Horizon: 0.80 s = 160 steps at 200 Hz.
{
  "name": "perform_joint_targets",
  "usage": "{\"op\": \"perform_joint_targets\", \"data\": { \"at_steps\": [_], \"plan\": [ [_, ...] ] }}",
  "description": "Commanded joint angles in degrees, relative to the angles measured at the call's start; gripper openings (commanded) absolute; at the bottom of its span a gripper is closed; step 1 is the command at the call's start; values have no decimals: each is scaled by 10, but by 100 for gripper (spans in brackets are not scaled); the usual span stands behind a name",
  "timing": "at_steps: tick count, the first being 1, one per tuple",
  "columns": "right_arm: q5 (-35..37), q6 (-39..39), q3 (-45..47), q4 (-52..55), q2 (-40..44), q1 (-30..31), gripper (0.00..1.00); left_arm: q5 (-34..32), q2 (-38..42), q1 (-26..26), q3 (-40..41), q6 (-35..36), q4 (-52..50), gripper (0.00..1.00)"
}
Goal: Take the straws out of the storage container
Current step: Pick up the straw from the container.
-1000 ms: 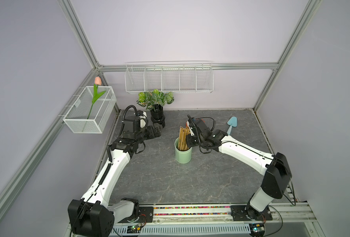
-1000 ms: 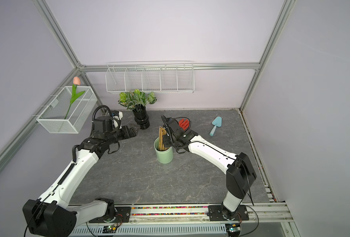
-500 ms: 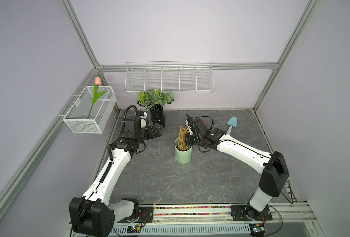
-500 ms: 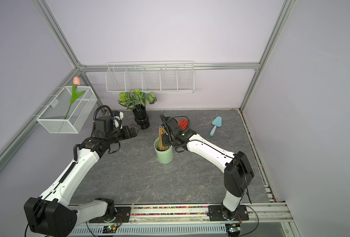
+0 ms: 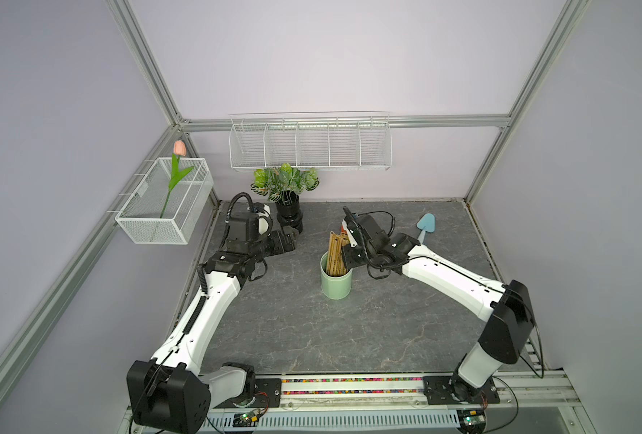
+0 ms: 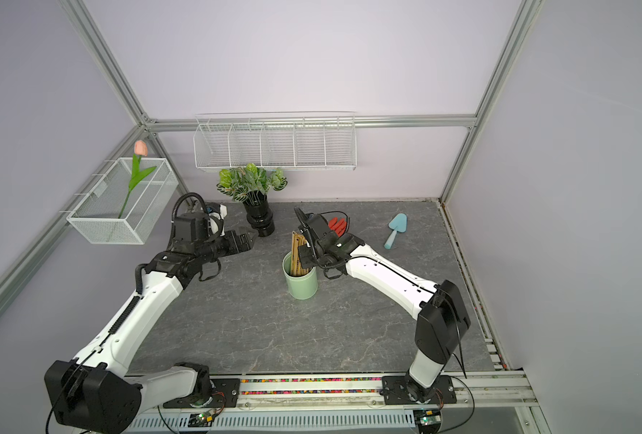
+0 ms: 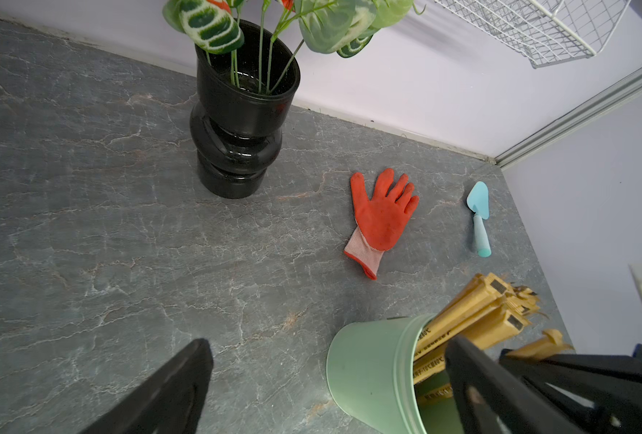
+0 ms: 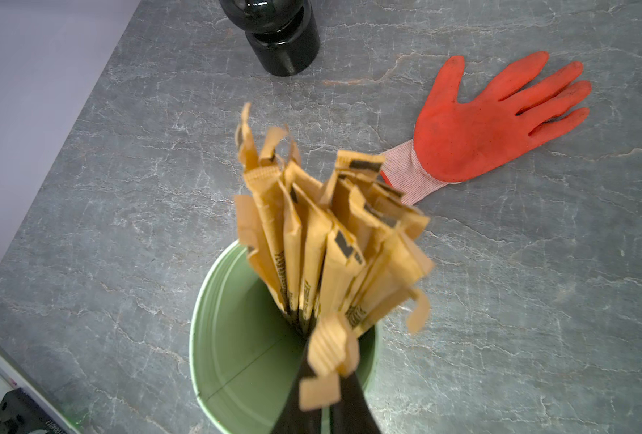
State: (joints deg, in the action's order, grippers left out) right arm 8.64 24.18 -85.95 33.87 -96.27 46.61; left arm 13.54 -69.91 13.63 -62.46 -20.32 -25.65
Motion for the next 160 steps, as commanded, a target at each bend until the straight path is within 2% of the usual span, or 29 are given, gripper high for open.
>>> {"op": "perform_joint_targets", "data": {
  "at_steps": [1,30,105,160],
  "plan": [
    [-8,-12,-4,13,38,0,8,7,-6,2,-15,9,-11,100],
    [-17,-20,-2,0,60,-1,8,12,-8,2,-15,9,-11,100],
    [-23,-47,-68,42,64,-7,8,17,-9,2,-17,9,-12,100],
    [-46,-60,-149,98,62,-22,8,18,-10,3,-18,9,-13,100]
  ]
}}
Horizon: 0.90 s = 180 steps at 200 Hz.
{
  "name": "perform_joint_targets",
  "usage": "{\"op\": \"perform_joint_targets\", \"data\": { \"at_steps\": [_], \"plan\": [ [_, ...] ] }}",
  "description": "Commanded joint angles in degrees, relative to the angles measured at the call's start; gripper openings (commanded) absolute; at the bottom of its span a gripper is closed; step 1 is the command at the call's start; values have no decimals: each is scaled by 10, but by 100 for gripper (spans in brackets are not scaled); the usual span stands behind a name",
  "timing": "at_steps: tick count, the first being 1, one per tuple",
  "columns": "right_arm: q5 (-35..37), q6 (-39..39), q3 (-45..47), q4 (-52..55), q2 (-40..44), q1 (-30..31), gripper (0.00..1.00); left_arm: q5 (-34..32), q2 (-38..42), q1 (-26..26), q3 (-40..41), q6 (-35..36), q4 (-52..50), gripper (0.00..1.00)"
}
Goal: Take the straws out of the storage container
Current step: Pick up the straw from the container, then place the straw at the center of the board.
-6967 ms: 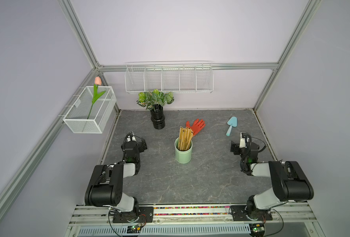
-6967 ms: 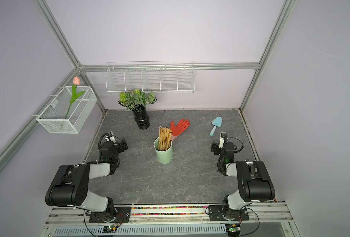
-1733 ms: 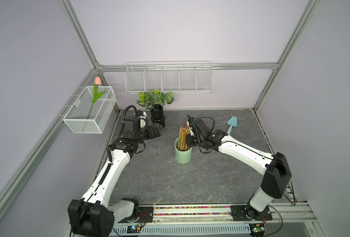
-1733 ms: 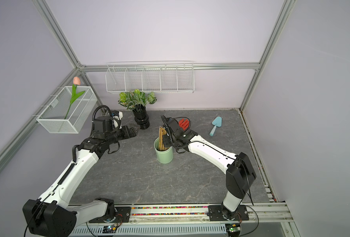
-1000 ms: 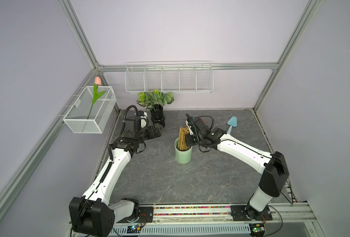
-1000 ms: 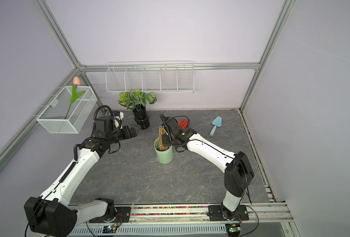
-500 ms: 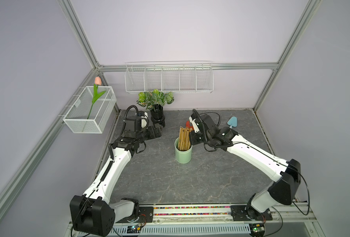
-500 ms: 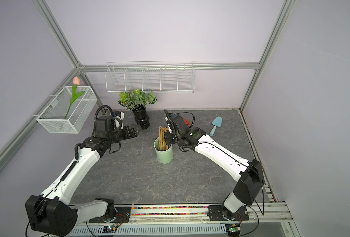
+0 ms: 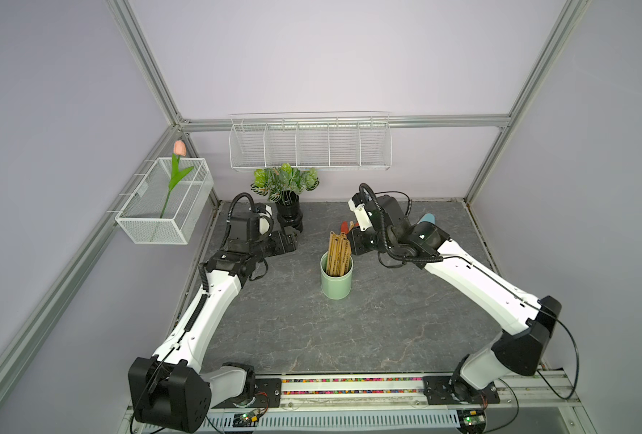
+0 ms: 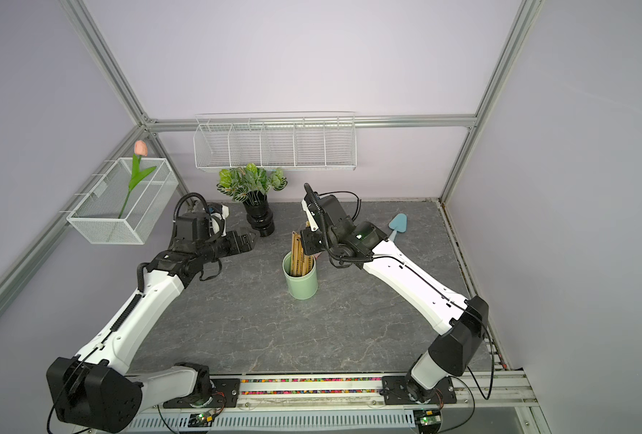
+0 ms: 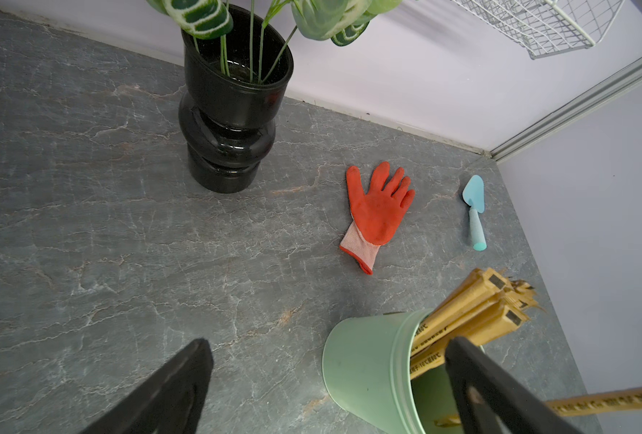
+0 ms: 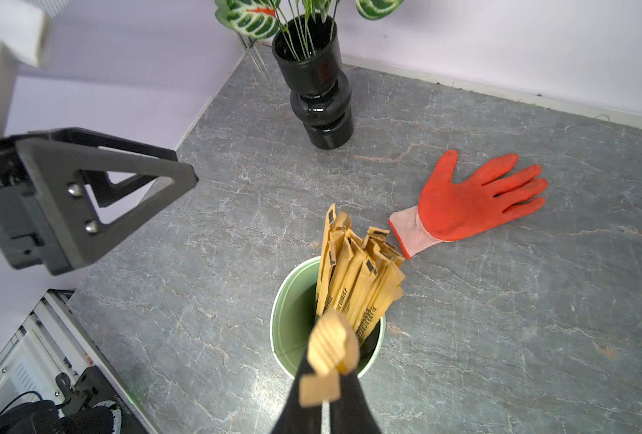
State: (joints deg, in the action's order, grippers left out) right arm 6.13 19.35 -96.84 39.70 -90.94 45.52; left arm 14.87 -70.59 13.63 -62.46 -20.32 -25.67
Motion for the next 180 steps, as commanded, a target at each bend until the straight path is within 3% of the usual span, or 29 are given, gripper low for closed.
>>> {"op": "perform_joint_targets", "data": {
  "at_steps": [1,61,104,135,180],
  "plan": [
    [-23,-12,-42,40,9,-12,8,5,-3,2,-18,10,-12,100],
    [-104,-23,-202,227,-10,-62,8,10,-5,2,-20,9,-13,100],
    [-96,-62,-288,385,-40,-89,8,15,-3,2,-20,9,-14,100],
    [-97,-76,-256,432,-55,-99,8,22,-6,2,-23,11,-18,100],
    [-123,-80,-157,411,-84,-124,8,26,-1,3,-21,13,-14,100]
  ]
}}
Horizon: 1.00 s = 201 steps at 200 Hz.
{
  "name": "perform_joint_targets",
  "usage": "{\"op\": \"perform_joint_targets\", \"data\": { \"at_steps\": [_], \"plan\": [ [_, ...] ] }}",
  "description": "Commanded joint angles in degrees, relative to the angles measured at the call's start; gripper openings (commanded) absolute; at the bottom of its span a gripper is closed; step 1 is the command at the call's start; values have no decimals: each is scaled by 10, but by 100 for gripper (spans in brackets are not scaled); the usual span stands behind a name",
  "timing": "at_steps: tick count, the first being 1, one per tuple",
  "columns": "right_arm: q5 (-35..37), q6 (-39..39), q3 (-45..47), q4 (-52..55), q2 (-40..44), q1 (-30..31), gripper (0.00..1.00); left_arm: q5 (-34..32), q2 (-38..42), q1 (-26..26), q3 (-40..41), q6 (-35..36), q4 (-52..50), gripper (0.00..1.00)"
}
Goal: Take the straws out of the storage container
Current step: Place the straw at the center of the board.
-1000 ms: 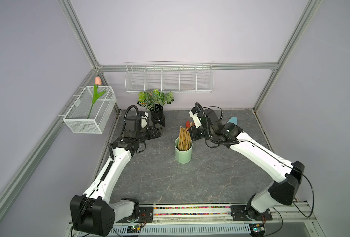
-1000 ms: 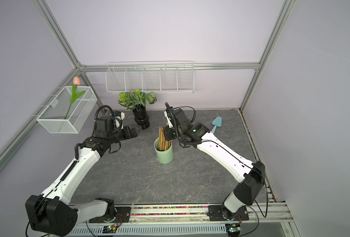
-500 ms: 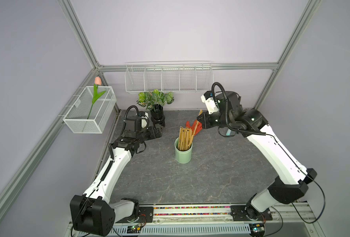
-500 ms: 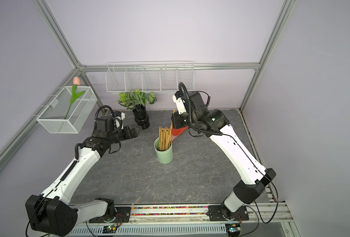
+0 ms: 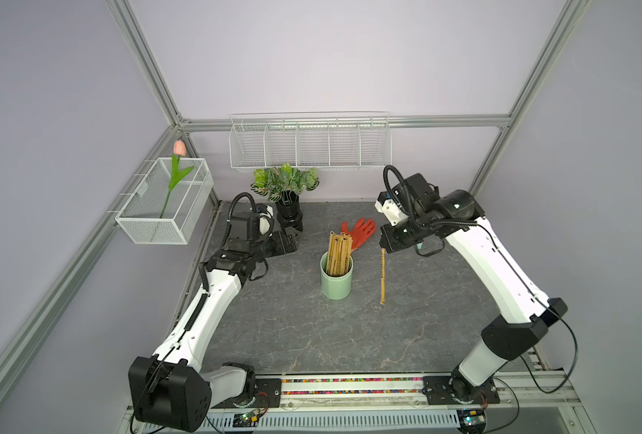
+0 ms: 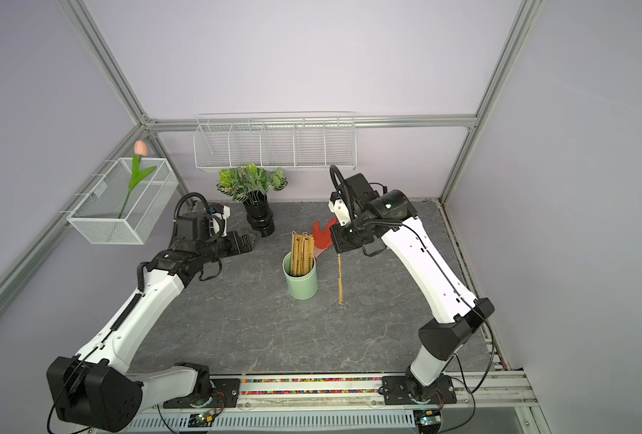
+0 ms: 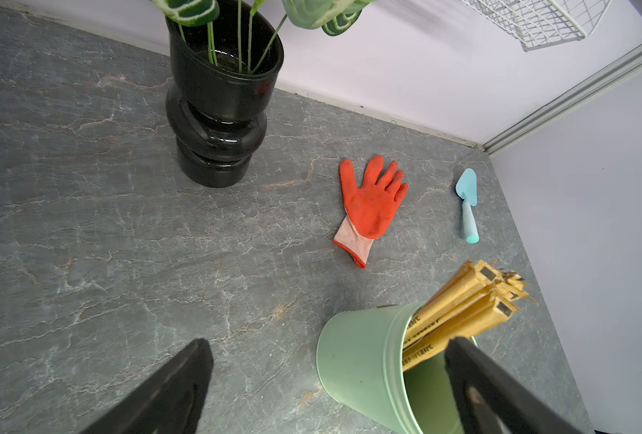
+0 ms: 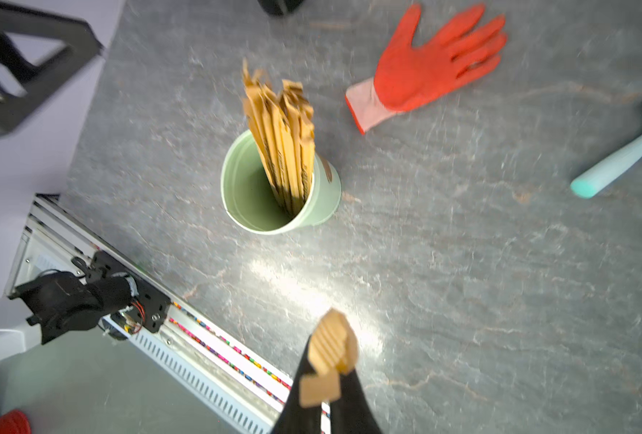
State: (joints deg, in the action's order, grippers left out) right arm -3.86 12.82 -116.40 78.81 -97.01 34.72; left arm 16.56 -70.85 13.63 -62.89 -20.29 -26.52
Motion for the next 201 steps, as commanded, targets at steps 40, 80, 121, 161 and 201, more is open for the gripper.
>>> {"op": "perform_joint_targets", "data": {
  "at_steps": [40,80,121,161,201],
  "plan": [
    [-44,-19,92,-9,-70,-37,8,6,16,2,-9,13,4,100],
    [-65,-16,143,-60,-108,-54,8,9,25,5,-4,13,10,100],
    [-72,-7,172,-104,-145,-67,8,-42,27,65,-17,47,-26,100],
    [-80,-1,181,-130,-173,-75,8,-104,32,134,-35,79,-75,100],
    [-85,4,178,-148,-202,-80,9,-98,89,135,12,55,-75,100]
  ]
}}
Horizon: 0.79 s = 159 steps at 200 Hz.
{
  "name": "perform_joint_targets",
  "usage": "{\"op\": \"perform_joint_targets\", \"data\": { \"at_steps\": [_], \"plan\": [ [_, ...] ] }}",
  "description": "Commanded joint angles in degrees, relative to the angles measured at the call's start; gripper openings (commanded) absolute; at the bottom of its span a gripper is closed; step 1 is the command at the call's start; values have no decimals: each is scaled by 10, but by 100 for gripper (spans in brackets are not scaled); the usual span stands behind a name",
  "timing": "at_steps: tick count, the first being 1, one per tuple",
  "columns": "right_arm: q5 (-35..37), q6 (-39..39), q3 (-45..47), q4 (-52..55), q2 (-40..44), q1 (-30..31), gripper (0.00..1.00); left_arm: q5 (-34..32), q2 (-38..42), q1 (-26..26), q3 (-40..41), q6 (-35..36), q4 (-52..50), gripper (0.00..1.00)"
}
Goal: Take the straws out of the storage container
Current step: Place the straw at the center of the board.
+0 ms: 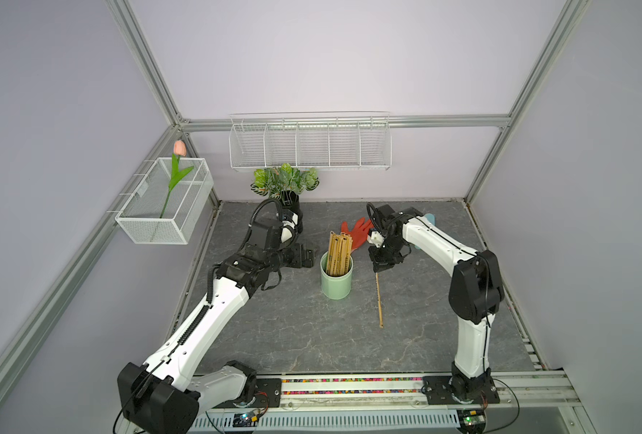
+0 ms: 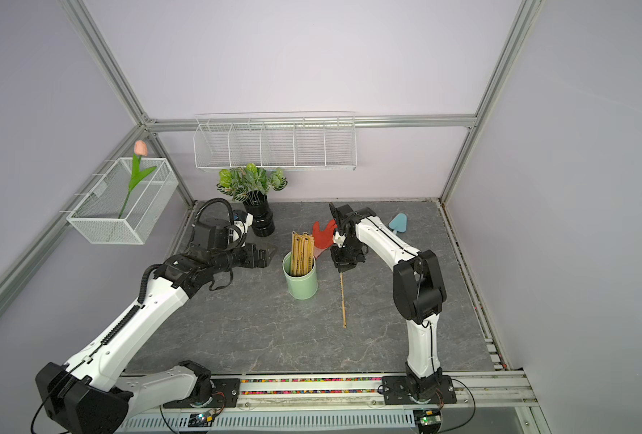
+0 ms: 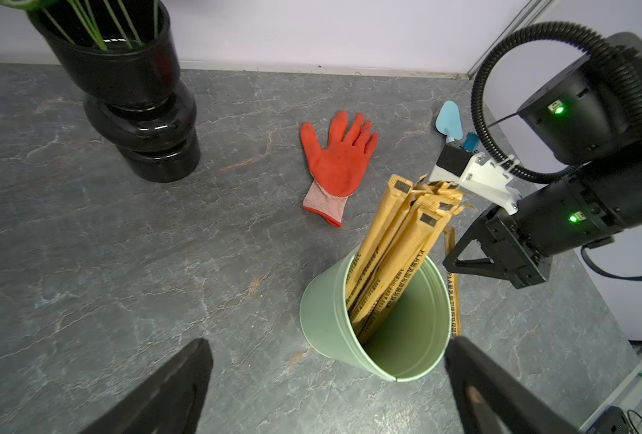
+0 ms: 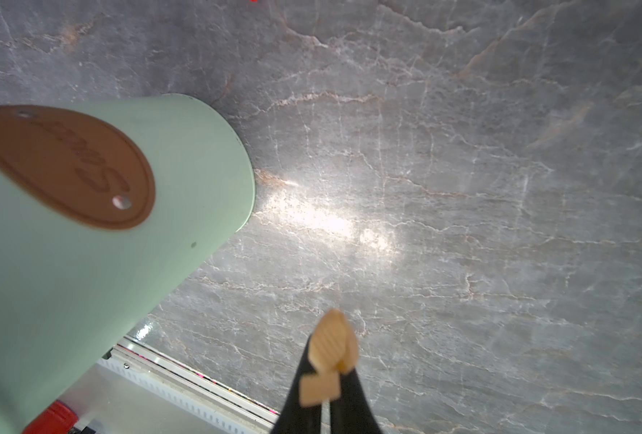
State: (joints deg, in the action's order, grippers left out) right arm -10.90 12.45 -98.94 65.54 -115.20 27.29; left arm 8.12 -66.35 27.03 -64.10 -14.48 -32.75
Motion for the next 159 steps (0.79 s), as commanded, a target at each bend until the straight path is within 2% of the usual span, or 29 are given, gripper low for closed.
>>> {"op": "perform_joint_targets", "data": {
  "at_steps": [1,24,159],
  "plan": [
    [-15,9,3,-15,-22,-6,9,-13,46,1,27,-4,-12,100],
    [-12,11,-9,-17,-45,-8,9,-19,79,0,66,-14,5,100],
    [-14,31,-11,-47,-111,-19,13,-17,72,0,61,-9,-4,100]
  ]
}}
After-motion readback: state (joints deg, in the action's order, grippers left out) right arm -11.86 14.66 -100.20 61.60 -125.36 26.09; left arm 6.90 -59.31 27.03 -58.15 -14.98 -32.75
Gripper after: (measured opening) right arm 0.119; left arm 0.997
